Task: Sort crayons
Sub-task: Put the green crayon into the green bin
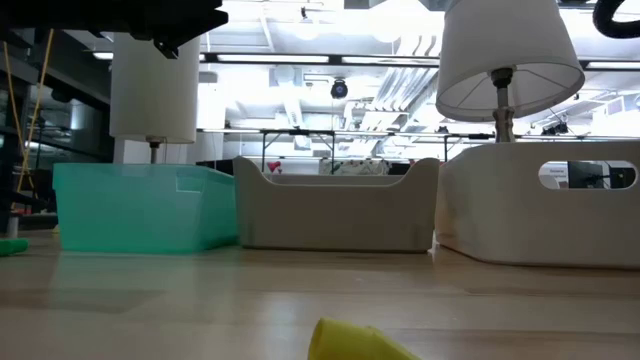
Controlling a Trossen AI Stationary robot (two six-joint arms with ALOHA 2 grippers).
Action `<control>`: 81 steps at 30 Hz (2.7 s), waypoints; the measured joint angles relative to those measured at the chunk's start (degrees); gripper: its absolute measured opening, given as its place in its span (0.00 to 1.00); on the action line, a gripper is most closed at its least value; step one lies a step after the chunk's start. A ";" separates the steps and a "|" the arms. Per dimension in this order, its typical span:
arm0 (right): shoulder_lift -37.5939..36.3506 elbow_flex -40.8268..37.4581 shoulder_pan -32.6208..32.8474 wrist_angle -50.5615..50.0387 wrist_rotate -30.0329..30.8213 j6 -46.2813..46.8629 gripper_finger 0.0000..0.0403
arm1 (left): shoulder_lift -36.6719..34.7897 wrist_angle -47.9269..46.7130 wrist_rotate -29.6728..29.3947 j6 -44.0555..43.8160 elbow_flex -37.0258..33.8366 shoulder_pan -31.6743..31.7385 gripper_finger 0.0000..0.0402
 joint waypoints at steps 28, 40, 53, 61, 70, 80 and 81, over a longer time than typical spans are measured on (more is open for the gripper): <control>-23.88 -0.94 -3.46 22.01 34.92 -24.41 0.00 | 0.02 0.03 -0.01 -0.05 0.02 0.00 0.39; -23.83 -18.59 -24.56 68.54 15.91 -54.50 0.00 | -0.58 0.07 -0.02 0.01 0.02 0.00 0.39; -12.40 -19.59 -39.46 101.47 1.85 -64.53 0.00 | -2.38 0.03 -0.02 0.15 0.09 0.00 0.39; -0.75 -9.34 -42.67 101.71 1.81 -66.01 0.00 | -4.73 3.09 3.04 -0.01 0.09 -0.23 0.39; 3.18 -5.09 -44.13 101.75 3.79 -64.63 0.00 | -9.36 0.89 5.41 2.71 0.07 -3.09 0.39; 3.18 -5.07 -43.98 102.02 4.79 -63.80 0.00 | -9.42 0.04 2.95 3.30 0.07 -3.41 0.39; 3.18 -5.07 -43.98 102.04 4.79 -63.42 0.00 | -9.42 0.04 2.93 3.17 0.07 -3.41 0.39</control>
